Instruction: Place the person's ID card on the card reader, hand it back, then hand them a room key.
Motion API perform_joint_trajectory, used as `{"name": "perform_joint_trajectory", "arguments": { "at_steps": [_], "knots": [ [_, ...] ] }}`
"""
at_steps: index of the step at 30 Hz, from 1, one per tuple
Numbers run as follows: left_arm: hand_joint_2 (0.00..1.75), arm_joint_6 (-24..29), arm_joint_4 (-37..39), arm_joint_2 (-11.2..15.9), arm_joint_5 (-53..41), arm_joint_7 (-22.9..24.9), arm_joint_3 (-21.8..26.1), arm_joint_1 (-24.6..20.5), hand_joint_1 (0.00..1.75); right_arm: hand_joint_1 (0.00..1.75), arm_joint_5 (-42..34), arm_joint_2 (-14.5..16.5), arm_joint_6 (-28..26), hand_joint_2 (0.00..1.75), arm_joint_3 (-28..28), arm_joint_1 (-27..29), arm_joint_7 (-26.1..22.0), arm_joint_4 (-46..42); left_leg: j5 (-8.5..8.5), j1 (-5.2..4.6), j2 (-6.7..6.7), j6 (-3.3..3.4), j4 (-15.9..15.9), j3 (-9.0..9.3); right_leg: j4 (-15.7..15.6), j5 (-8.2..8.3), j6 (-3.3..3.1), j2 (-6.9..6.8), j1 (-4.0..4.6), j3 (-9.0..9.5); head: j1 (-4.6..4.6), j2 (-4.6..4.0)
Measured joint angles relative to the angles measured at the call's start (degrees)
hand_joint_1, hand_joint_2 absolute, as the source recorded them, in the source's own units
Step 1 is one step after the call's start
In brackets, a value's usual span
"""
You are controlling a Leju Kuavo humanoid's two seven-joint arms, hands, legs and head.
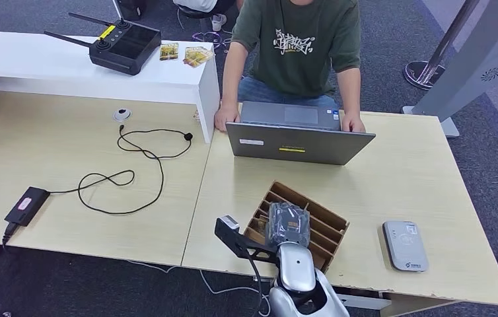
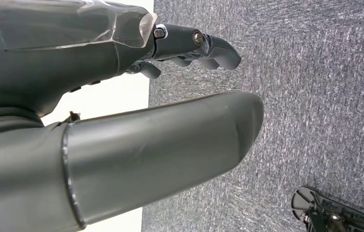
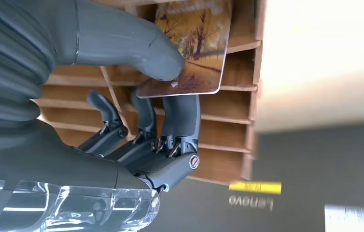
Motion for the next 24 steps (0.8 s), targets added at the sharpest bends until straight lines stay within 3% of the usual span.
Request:
{"name": "perform_joint_trajectory", "arguments": {
  "at_steps": [9,19,24],
  "knots": [
    [0.0,0.0,0.0,-0.1,0.4,-0.6,0.0,0.1,0.0,1.73,-0.6,-0.1,-5.2,1.75,-3.8,1.7,-0.3,-9.9,0.0,0.0,0.01,0.0,0.0,0.0,0.0,0.0,0.0,0.01,0.0,0.0,-0.01,0.01],
    [0.0,0.0,0.0,-0.5,0.9,-0.8,0.0,0.3,0.0,1.73,-1.1,-0.1,-7.4,1.75,-4.7,2.1,-1.9,-12.2,0.0,0.0,0.01,0.0,0.0,0.0,0.0,0.0,0.0,0.01,0.0,0.0,-0.01,-0.01],
    [0.0,0.0,0.0,-0.6,0.9,-1.4,0.0,0.5,0.0,1.73,-2.4,-0.2,-13.4,1.75,-6.1,2.9,-2.4,-15.3,0.0,0.0,-0.01,0.0,0.0,0.0,0.0,0.0,0.0,-0.01,0.0,-0.01,0.0,-0.01]
  ]
}}
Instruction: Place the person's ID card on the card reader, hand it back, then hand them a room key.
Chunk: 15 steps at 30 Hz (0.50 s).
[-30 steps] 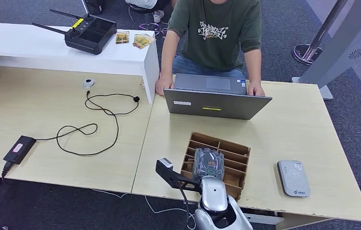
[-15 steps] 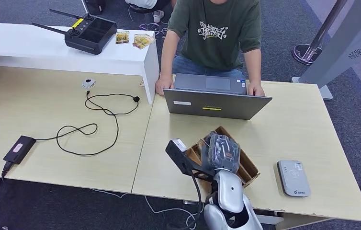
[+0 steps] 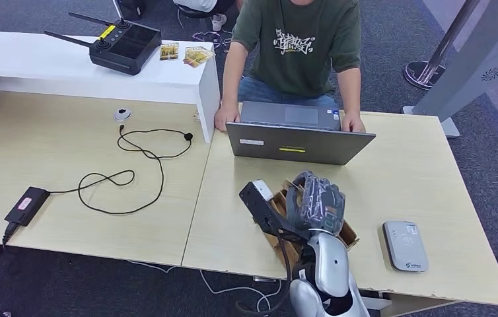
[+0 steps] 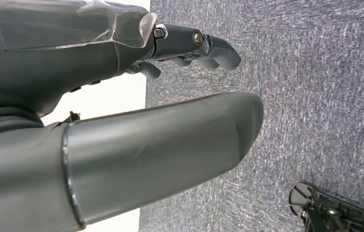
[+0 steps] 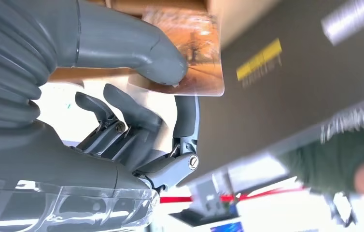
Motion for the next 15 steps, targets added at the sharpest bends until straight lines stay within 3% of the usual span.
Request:
{"name": "perform_joint_trajectory", "arguments": {
  "at_steps": [7,15],
  "knots": [
    [0.0,0.1,0.0,-0.3,-0.5,-1.0,0.0,0.4,0.0,1.75,-0.5,-0.4,-11.7,1.75,-4.7,3.4,-2.7,-11.3,-0.02,-0.01,0.01,0.02,0.0,0.0,0.0,0.0,0.01,0.01,-0.01,0.0,0.0,0.01],
    [0.0,0.2,0.0,-0.3,-0.9,-1.7,0.0,0.4,0.0,1.74,0.4,-0.4,-19.7,1.75,-8.4,5.3,-7.5,-17.6,-0.02,0.0,0.02,0.02,0.0,0.02,0.0,0.0,0.0,0.02,0.0,0.01,-0.01,0.01]
  ]
}}
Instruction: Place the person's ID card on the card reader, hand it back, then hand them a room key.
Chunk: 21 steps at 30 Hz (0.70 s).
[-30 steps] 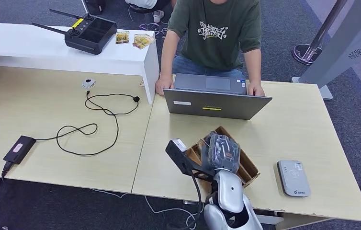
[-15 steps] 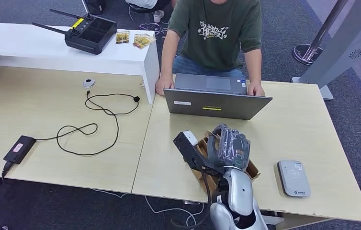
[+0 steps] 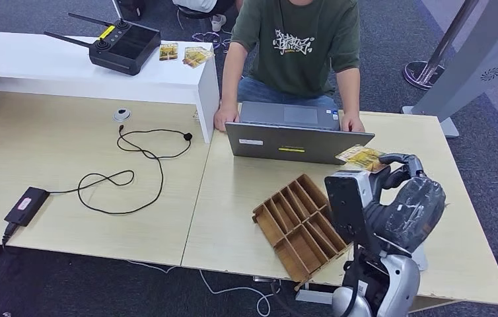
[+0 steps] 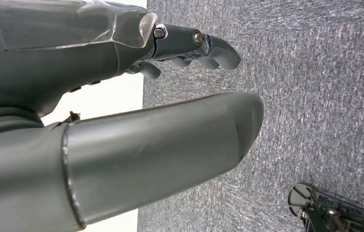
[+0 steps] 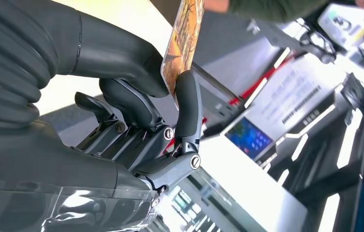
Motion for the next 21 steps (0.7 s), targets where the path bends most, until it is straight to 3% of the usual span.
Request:
{"name": "perform_joint_trajectory", "arguments": {
  "at_steps": [10,21],
  "knots": [
    [0.0,0.0,-0.1,-0.5,-0.3,-0.7,0.0,0.0,0.0,1.75,2.5,0.1,-1.7,1.75,-0.7,-1.2,-1.4,0.5,0.01,0.0,0.0,0.0,0.0,-0.01,0.0,0.0,0.0,0.0,0.0,0.02,0.0,-0.01],
    [0.0,-0.2,-0.2,-0.7,-1.9,-0.7,0.0,0.0,0.0,1.71,2.6,1.6,-0.9,1.75,-0.6,-7.6,-1.5,7.8,0.02,0.0,-0.01,-0.02,0.0,0.0,0.1,0.01,-0.01,-0.01,0.0,0.02,0.0,-0.01]
  ]
}}
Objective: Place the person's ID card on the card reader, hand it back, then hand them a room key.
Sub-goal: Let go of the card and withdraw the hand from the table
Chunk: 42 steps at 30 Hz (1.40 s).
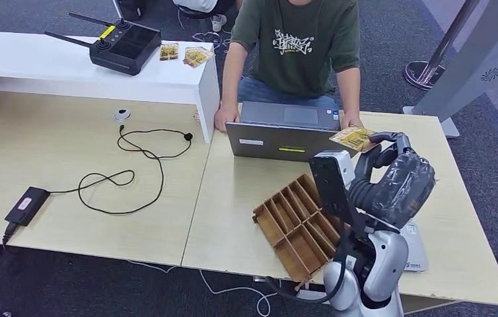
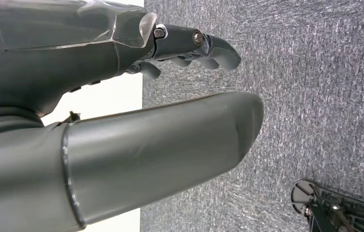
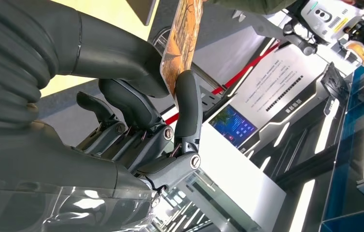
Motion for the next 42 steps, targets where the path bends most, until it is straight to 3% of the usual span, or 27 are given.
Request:
{"name": "perform_joint_trajectory", "arguments": {
  "at_steps": [19,32,42],
  "knots": [
    [0.0,-0.1,0.1,1.4,-3.6,0.9,-3.5,-1.2,0.0,1.71,1.4,5.3,2.5,1.75,1.0,-18.1,2.2,21.5,0.08,0.01,0.0,-0.08,0.0,0.01,0.1,0.05,-0.07,0.0,0.01,-0.02,0.01,0.01],
    [0.0,-0.4,0.5,2.2,-5.2,1.8,-5.5,-2.0,0.0,1.72,5.9,5.5,1.7,1.75,0.3,-31.3,8.2,42.8,0.09,0.01,-0.03,-0.07,0.0,0.01,0.1,0.06,-0.07,-0.02,0.0,-0.02,0.0,0.0],
    [0.0,-0.3,0.5,2.2,-5.5,2.1,-6.8,-2.1,0.0,1.72,9.0,5.5,3.2,1.75,-2.6,-35.9,12.5,53.4,0.08,0.0,-0.02,-0.07,0.0,0.0,0.1,0.06,-0.07,-0.02,0.0,-0.03,0.0,0.01]
  ]
}}
